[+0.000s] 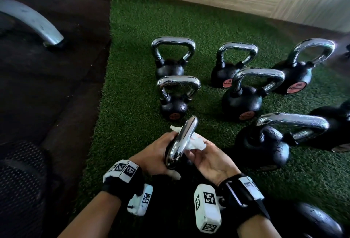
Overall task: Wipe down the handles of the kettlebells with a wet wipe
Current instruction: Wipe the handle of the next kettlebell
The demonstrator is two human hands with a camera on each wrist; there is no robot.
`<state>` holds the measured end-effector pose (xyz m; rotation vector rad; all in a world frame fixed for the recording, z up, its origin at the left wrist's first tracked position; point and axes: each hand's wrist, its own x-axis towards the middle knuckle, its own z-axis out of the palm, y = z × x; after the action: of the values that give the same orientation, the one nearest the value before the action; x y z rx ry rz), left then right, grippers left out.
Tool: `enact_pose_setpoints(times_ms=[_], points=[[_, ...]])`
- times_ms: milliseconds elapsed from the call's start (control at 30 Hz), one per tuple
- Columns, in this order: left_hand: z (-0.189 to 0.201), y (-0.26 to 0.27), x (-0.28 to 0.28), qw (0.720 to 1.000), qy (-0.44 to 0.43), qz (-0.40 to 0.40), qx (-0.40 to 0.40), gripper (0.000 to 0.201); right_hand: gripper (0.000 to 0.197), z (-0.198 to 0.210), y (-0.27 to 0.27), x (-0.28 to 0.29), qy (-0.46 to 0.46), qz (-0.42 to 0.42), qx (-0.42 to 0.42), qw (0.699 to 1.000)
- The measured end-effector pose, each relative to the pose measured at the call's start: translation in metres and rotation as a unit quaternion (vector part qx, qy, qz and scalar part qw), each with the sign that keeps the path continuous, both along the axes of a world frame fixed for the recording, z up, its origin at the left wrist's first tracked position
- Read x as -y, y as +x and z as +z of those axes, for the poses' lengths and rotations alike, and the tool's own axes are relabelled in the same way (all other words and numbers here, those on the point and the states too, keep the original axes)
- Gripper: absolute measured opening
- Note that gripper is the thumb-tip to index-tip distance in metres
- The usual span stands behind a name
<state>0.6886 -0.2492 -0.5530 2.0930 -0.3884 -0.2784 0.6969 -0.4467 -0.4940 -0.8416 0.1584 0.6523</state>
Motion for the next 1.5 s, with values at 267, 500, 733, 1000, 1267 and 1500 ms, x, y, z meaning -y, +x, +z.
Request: enact_pose_setpoints(times_ms=[267,500,733,1000,1267,1500], points=[[0.0,-0.003,0.0,1.0,-0.013,-0.013,0.013,0.129,0.018,-0.002,0.001,-0.013,-0.064,-0.131,0.08,0.986],[-0.001,-0.002,0.0,0.999,0.003,-0.011,0.037,0.126,0.024,-0.003,0.009,-0.017,-0.275,-0.259,0.223,0.899],[0.002,-0.005,0.0,0.999,-0.043,-0.003,0.008,0.116,0.023,0.0,0.015,-0.027,-0.504,-0.273,0.24,0.784],[0.001,-0.009,0.001,0.998,-0.062,-0.002,0.02,0.125,0.014,0.003,0.022,-0.028,-0.571,-0.163,0.207,0.778],[0.003,-0.025,0.004,0.997,0.029,0.047,0.059,0.144,0.02,0.015,0.014,-0.003,-0.568,-0.097,0.277,0.769],[0.005,-0.031,0.013,0.983,0.055,0.127,0.117,0.112,0.05,0.065,0.032,0.01,-0.595,0.053,0.528,0.603]])
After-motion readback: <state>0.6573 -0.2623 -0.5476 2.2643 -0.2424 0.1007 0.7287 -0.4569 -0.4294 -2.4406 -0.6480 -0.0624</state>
